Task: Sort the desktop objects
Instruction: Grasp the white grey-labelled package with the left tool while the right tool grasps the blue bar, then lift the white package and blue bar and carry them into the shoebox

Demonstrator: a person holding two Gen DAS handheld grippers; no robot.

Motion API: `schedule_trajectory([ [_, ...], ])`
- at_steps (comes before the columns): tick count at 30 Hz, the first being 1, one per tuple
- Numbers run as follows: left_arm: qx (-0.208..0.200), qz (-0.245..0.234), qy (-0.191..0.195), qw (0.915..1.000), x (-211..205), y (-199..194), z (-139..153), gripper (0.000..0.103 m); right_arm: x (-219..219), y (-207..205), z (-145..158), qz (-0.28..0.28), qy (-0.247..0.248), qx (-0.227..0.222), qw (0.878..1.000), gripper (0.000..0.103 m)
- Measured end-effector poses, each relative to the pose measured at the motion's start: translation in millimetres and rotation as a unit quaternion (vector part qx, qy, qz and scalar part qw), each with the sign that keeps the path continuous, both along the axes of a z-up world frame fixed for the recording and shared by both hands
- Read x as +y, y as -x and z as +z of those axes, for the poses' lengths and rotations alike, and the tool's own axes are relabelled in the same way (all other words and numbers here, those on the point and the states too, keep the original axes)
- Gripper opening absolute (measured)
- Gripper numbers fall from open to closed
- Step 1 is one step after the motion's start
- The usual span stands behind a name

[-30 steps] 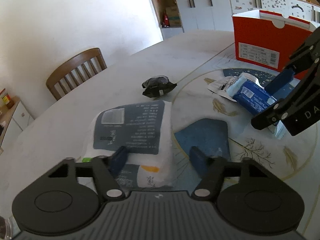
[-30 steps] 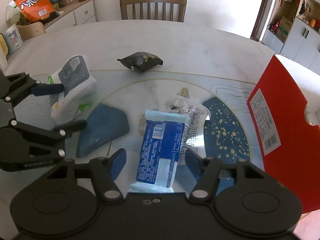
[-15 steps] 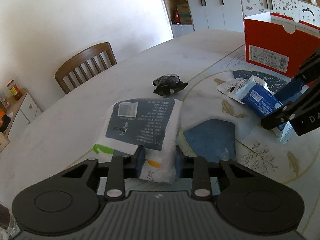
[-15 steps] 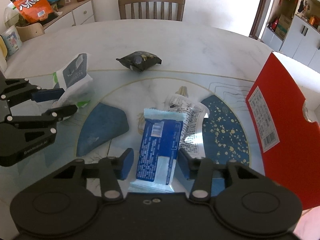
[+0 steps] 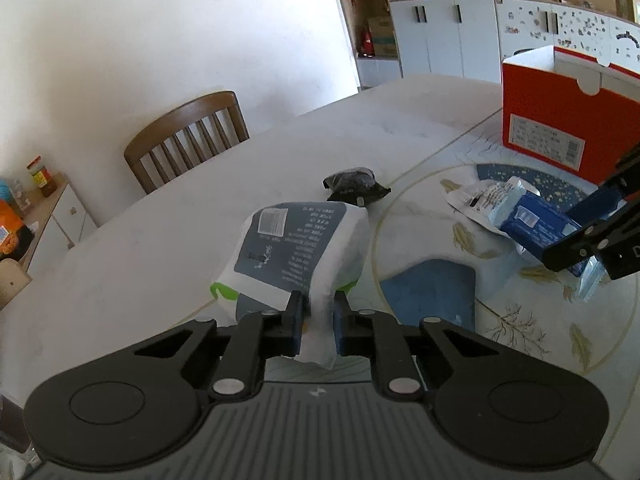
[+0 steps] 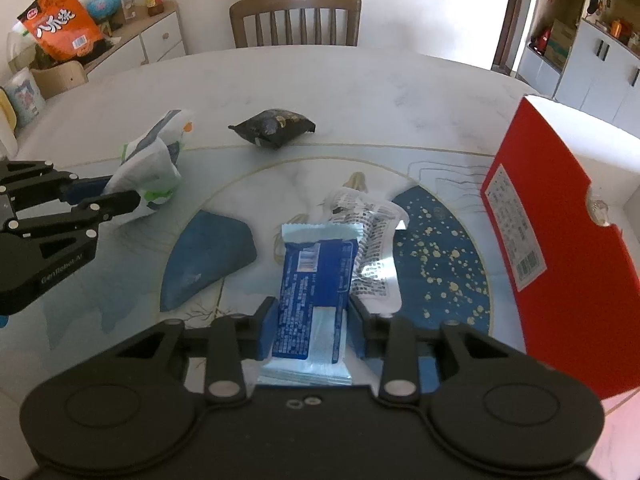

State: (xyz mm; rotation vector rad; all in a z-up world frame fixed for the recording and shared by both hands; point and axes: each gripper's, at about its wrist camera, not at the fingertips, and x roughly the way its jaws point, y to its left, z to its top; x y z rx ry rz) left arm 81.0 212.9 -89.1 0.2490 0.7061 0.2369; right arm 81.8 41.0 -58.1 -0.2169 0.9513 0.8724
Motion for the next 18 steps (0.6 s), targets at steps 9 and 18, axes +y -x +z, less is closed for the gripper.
schedule_trajectory([
  [9,-0.021,-0.010,0.020,0.9995,-9,13,21,0.013,-21,4,19,-0.010,-0.032,0.005,0.999,0.036],
  [18,-0.033,-0.025,0.039,0.9984,-33,31,44,0.013,-42,6,32,-0.020,-0.052,0.009,0.998,0.036],
])
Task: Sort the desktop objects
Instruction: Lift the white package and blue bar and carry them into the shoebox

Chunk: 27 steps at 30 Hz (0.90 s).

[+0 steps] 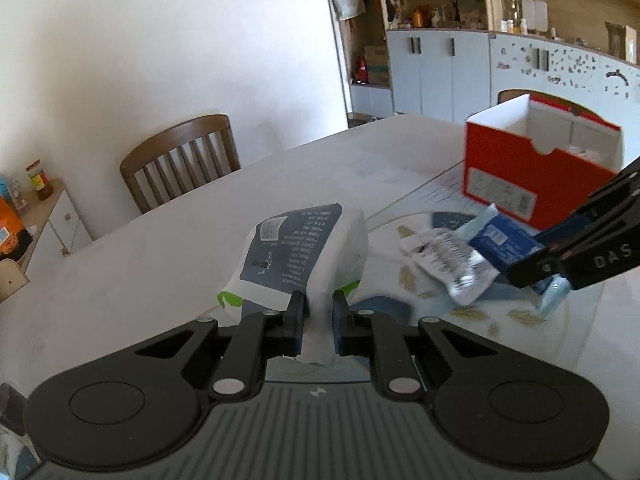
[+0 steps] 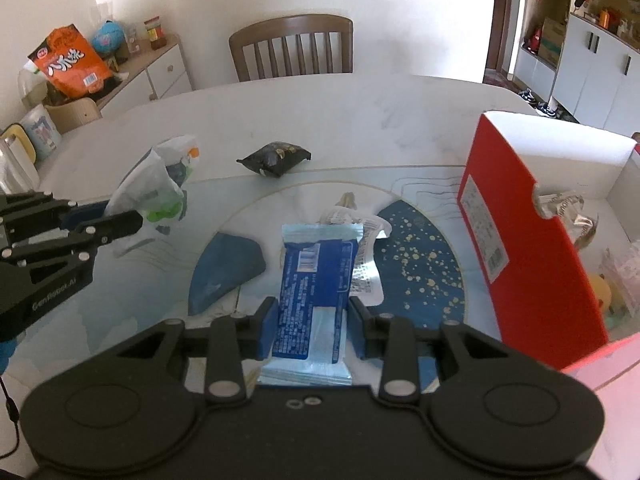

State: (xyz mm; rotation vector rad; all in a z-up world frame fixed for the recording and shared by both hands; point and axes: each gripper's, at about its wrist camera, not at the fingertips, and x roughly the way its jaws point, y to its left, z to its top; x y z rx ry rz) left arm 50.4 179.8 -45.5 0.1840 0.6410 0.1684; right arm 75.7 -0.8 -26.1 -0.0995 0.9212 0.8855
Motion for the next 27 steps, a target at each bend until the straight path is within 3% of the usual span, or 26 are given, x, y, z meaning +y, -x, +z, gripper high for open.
schedule_trajectory([
  [12,-0.013,-0.046,0.028,0.9984,-50,11,31,0.013,-42,2,26,-0.015,-0.030,-0.008,0.999,0.036],
  [27,-0.034,-0.084,0.089,0.9920,-92,4,70,0.013,-103,-20,56,-0.034,-0.063,-0.020,0.997,0.036],
])
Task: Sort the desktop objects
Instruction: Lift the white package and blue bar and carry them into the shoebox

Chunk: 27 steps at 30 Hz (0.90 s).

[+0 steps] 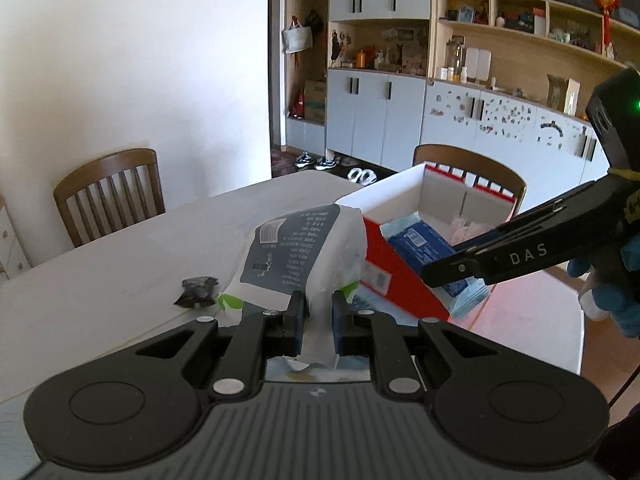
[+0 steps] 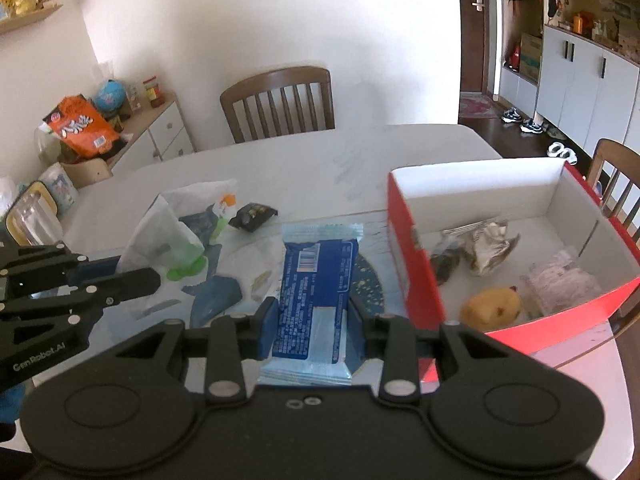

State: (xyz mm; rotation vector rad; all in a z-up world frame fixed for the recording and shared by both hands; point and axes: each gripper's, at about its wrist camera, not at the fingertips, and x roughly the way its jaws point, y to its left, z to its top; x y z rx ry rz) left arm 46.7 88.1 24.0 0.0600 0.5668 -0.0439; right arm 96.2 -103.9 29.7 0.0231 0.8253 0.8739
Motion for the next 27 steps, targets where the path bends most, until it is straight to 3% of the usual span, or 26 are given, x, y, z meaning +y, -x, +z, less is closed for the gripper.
schedule_trajectory([
  [20,-0.020,-0.060,0.004,0.9980,-63,-46,19,0.013,-68,-47,1,-0.032,0.000,-0.016,0.999,0.036],
  [27,-0.014,-0.076,0.032,0.9965,-80,-74,19,0.013,-88,-72,-6,-0.041,0.006,-0.024,0.999,0.036],
])
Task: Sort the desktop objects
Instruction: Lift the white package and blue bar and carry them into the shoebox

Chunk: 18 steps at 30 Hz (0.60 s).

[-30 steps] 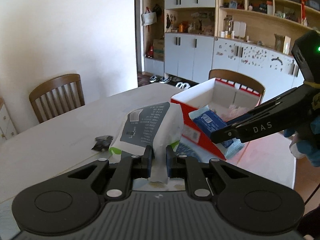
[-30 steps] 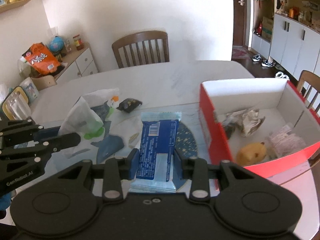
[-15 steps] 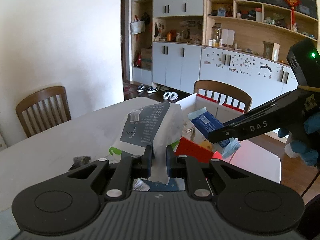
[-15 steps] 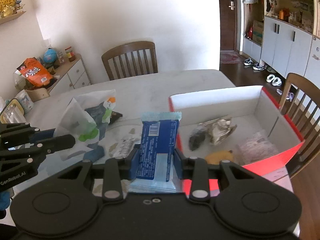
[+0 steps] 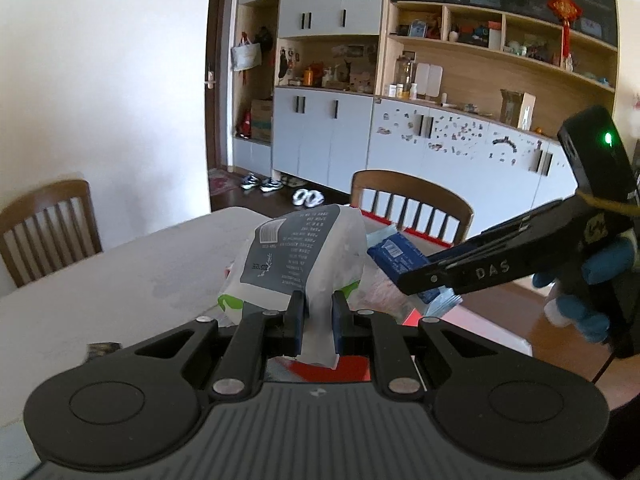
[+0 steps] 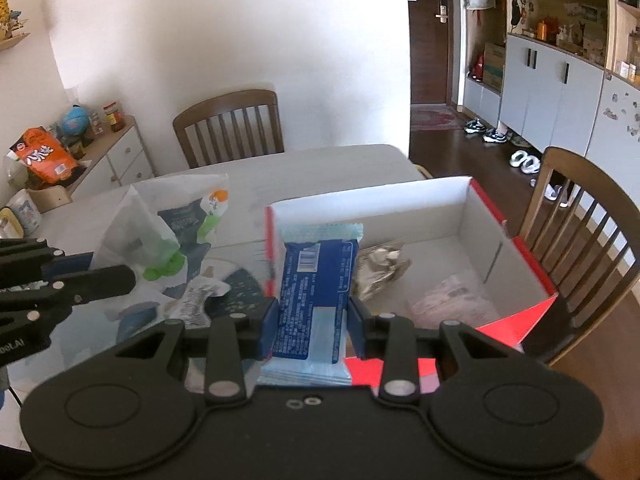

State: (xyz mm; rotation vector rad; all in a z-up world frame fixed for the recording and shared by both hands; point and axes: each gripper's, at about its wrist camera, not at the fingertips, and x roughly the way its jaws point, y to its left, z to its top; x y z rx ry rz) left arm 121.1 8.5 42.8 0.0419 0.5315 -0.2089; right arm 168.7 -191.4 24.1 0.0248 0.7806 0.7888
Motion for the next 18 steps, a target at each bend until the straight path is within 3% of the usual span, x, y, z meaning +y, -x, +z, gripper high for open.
schedule_trajectory([
  [7,0.023,-0.006,0.059,0.9979,-7,-30,-3,0.013,-16,-25,-8,-0.005,0.011,-0.007,1.000,0.036],
  [11,0.039,-0.008,0.116,0.9924,-5,-50,-7,0.013,-23,-37,-13,-0.005,0.016,-0.009,1.000,0.036],
  [18,0.069,-0.008,0.150,0.9862,-8,-77,-16,0.013,-30,-58,-18,-0.001,0.024,-0.013,1.000,0.036],
])
